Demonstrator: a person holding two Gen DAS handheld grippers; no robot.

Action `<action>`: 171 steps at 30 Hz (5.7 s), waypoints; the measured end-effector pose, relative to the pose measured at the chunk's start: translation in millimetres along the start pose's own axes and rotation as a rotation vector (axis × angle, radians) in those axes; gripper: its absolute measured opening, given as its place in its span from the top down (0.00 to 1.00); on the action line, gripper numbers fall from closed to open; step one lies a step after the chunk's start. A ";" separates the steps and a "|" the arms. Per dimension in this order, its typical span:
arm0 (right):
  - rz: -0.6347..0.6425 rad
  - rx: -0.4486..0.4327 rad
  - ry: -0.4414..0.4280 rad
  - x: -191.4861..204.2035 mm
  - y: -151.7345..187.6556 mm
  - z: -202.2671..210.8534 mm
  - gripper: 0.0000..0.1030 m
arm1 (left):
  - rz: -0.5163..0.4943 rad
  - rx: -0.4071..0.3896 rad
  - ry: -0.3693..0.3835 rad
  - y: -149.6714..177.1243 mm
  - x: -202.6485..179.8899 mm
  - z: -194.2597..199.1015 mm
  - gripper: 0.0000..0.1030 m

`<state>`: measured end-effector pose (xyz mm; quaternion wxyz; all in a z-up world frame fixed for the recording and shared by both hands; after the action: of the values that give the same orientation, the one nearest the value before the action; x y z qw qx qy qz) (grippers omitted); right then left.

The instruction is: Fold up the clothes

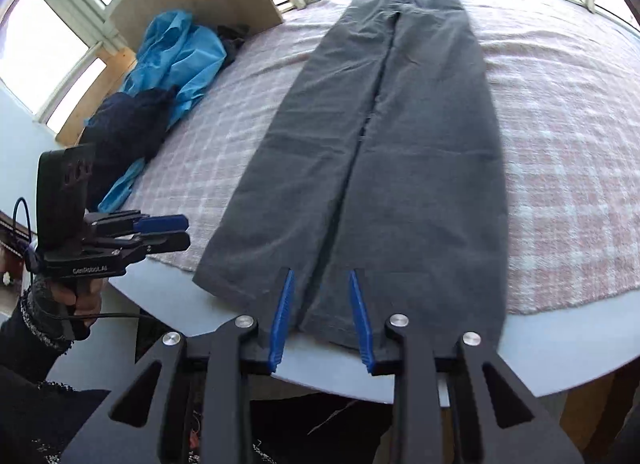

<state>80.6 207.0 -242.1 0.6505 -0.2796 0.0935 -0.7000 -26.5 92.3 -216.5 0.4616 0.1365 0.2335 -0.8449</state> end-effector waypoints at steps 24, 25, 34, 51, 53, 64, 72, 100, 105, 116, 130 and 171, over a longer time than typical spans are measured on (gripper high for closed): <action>-0.108 0.157 -0.006 -21.2 -26.8 -64.6 0.74 | -0.414 0.102 0.007 10.3 -31.1 -9.7 0.70; -0.114 0.172 -0.007 -23.9 -29.6 -68.8 0.74 | -0.426 0.098 0.011 12.2 -35.6 -8.0 0.70; -0.177 0.221 -0.028 -48.7 -53.1 -79.1 0.74 | -0.482 0.119 0.055 22.8 -56.9 -23.5 0.70; -0.243 0.085 0.107 -190.2 -269.4 -120.2 0.74 | -0.322 0.028 -0.011 -15.0 -104.6 -74.2 0.70; -0.254 0.133 0.100 -201.0 -276.4 -133.9 0.74 | -0.290 0.016 -0.048 -23.1 -108.2 -85.1 0.70; -0.194 0.226 0.086 -208.2 -284.6 -161.7 0.74 | -0.251 0.000 -0.130 -33.7 -115.1 -105.4 0.67; -0.130 0.233 0.065 -207.9 -285.8 -179.0 0.88 | -0.223 -0.003 -0.127 -36.2 -111.8 -106.2 0.67; 0.076 0.106 0.193 -181.7 -279.2 -107.4 0.87 | -0.122 0.039 0.062 -45.6 -91.6 -50.6 0.83; 0.120 0.070 -0.029 -110.7 -199.9 -82.2 0.87 | -0.077 -0.002 0.041 -43.2 -43.9 -26.2 0.83; 0.135 0.147 -0.091 -33.0 -43.0 -89.1 0.87 | -0.300 0.084 0.004 -13.0 -37.5 -67.0 0.81; -0.362 0.027 0.162 -111.4 52.6 10.0 0.64 | -0.148 0.138 0.047 -5.5 -7.4 -60.5 0.71; -0.469 -0.181 -0.162 -217.7 -124.8 13.0 0.95 | 0.064 -0.035 0.198 -160.7 -27.6 -48.5 0.93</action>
<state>-20.5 436.7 -228.3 0.4483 -0.4058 0.0361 -0.7956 -146.6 212.0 -202.5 0.4655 0.2187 0.2879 -0.8078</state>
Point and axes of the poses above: each gripper's, at about its wrist camera, not at the fingertips, and z roughly against the way its jaws point, x to its left, y to its underside, the point moved 5 cm from there along -z, roughly the way its jaws point, and after that the axes turned 14 degrees about z, right-handed, at the moved point
